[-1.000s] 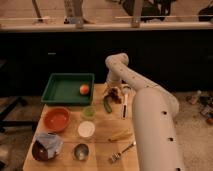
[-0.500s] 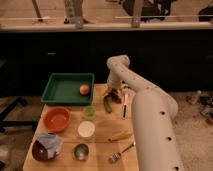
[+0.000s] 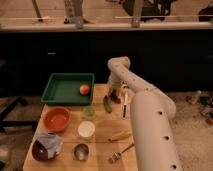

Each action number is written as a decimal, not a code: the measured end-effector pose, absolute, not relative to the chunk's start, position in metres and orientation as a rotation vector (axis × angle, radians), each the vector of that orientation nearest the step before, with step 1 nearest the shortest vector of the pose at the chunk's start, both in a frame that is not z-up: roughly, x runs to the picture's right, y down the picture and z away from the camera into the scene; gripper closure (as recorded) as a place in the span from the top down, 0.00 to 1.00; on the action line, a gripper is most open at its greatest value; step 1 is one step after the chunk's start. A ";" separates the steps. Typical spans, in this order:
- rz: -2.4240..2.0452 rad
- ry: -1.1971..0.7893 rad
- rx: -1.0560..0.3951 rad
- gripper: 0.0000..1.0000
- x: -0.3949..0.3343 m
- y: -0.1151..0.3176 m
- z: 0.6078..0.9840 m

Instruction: Place grapes in plastic cup

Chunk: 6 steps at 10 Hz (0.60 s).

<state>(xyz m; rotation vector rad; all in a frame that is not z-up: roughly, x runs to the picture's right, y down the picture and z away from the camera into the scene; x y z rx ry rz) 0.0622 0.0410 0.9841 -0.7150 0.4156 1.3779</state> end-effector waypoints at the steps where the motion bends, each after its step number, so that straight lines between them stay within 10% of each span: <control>1: 1.380 0.415 -0.716 0.29 0.064 0.041 0.984; 3: 1.371 0.408 -0.708 0.07 0.064 0.039 0.983; 6: 1.312 0.392 -0.653 0.00 0.066 0.025 0.966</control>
